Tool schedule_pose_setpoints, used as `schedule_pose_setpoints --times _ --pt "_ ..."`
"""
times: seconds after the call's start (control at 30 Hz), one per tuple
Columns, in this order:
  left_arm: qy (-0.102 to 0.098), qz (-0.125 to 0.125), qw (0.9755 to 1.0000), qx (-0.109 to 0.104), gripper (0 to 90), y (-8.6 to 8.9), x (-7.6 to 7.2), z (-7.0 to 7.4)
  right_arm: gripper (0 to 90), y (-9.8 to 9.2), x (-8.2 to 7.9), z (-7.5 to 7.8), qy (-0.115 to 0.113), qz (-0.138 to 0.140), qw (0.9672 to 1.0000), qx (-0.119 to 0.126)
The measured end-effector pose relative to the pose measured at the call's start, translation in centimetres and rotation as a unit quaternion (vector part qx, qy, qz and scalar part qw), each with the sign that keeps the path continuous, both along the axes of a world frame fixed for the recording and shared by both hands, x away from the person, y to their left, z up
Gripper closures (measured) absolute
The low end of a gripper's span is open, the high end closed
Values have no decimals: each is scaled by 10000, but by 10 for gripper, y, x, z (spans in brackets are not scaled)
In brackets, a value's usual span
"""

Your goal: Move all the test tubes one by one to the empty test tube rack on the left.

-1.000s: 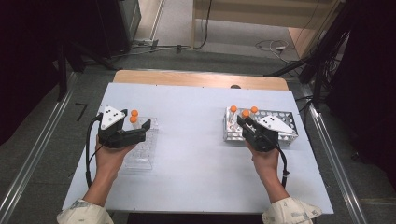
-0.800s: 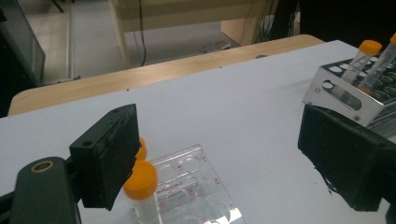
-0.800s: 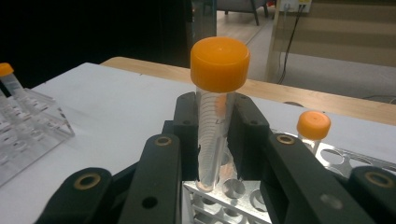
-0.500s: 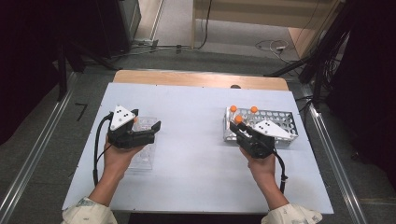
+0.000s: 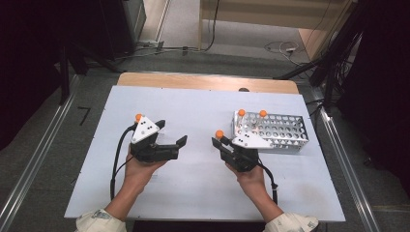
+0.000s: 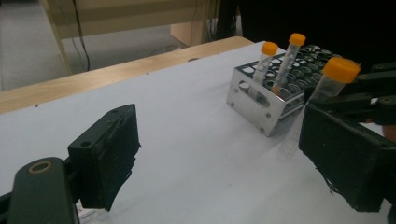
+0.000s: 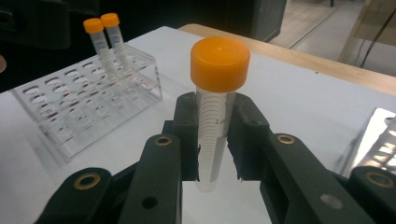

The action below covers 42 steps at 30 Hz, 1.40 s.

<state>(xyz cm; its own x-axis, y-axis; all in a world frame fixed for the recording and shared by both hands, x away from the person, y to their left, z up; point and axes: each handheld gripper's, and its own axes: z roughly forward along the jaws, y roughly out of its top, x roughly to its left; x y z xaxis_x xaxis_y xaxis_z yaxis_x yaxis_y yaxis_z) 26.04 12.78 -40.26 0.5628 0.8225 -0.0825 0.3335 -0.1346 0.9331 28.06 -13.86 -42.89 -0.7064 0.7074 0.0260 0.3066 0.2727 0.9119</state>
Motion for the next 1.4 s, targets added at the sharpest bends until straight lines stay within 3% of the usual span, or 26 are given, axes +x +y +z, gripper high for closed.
schedule_pose_setpoints --times 0.43,0.57,0.7,1.1,1.33,1.4 --pt "89 -493 9987 111 169 -30 -1 -10 721 28 -8 -13 129 415 9988 -213" --pt "81 -576 9982 164 193 -36 -3 -12 721 32 -10 -15 236 481 9984 -170" --pt "26 -662 9976 196 296 -40 -5 -12 720 36 -10 -18 248 560 9979 -228" --pt "187 -995 9947 185 555 -44 -5 -16 720 38 -13 -17 266 605 9977 -169" --pt "204 -969 9949 181 692 -43 -4 -16 720 38 -14 -17 258 624 9976 -174" --pt "203 -977 9948 190 695 -43 -4 -16 720 39 -14 -17 265 626 9976 -165"
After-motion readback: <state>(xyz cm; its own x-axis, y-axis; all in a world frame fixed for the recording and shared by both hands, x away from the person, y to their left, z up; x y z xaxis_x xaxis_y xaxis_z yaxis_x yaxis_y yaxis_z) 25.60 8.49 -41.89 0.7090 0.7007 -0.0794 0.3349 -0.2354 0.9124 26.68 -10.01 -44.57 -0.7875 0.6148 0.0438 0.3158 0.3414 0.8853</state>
